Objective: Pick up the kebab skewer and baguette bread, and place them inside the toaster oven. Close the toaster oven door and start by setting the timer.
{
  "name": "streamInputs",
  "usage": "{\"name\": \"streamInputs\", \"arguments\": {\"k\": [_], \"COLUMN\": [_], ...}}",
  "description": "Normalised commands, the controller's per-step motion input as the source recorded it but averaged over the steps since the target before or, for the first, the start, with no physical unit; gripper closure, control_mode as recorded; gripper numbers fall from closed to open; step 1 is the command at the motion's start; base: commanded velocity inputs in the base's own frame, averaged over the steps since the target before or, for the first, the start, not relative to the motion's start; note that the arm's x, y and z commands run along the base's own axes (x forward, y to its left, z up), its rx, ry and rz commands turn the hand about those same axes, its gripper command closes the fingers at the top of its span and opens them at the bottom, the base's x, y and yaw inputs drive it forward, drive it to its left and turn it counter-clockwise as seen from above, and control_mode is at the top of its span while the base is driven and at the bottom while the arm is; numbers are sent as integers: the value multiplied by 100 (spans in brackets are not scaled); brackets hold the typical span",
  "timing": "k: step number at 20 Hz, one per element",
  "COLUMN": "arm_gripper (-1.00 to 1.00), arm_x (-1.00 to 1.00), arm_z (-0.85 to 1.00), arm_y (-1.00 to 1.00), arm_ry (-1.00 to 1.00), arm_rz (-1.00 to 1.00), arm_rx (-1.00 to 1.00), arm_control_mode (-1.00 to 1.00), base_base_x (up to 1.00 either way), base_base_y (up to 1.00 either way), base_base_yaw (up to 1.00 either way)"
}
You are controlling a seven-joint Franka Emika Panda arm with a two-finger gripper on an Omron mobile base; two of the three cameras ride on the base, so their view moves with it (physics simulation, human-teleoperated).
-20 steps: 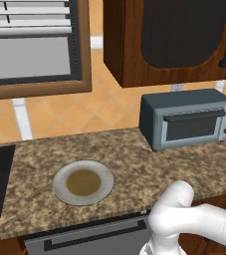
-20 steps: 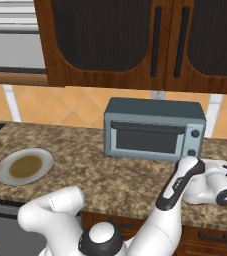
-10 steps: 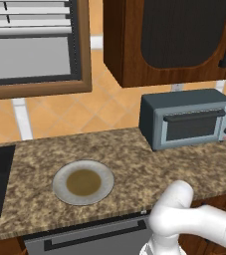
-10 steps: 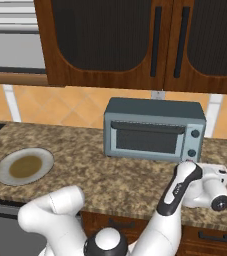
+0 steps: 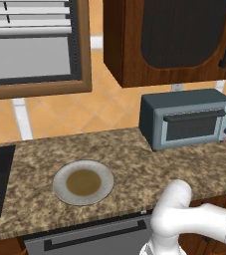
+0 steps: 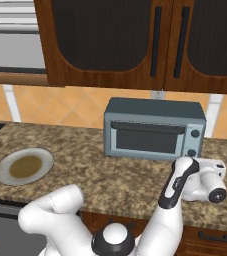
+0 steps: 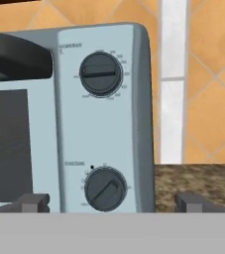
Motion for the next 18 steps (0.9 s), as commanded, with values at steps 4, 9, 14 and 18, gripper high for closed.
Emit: {"name": "streamInputs", "arguments": {"k": [4, 9, 14, 18], "arm_gripper": [-100, -100, -100, -100], "arm_x": [21, 6, 6, 14], "arm_z": [-6, -16, -10, 0], "arm_y": [1, 0, 0, 0], "arm_ry": [0, 0, 0, 0], "arm_rz": [0, 0, 0, 0], "arm_rx": [0, 0, 0, 0], "arm_control_mode": [-100, -100, -100, -100], "base_base_x": [0, 0, 0, 0], "base_base_y": [0, 0, 0, 0], "base_base_yaw": [0, 0, 0, 0]}}
